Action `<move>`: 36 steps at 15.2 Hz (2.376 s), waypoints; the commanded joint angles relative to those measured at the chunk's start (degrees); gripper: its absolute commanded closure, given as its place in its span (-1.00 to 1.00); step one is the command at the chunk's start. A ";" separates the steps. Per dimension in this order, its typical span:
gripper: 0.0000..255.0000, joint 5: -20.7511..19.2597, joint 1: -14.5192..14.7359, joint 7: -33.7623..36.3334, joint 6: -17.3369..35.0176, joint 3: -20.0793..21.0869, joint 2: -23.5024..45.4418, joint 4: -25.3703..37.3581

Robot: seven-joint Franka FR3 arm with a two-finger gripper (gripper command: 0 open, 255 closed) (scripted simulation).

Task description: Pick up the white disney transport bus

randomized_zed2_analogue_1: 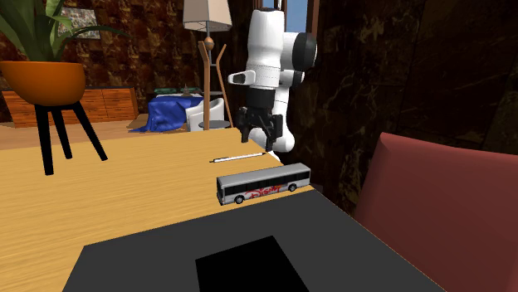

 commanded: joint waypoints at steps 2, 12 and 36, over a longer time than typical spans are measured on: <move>-1.00 -1.04 -0.52 7.72 -1.17 2.98 7.97 7.66; -1.00 -8.07 3.95 27.38 -7.24 7.00 32.19 33.58; 1.00 -7.98 3.86 27.34 -6.72 6.97 32.01 32.91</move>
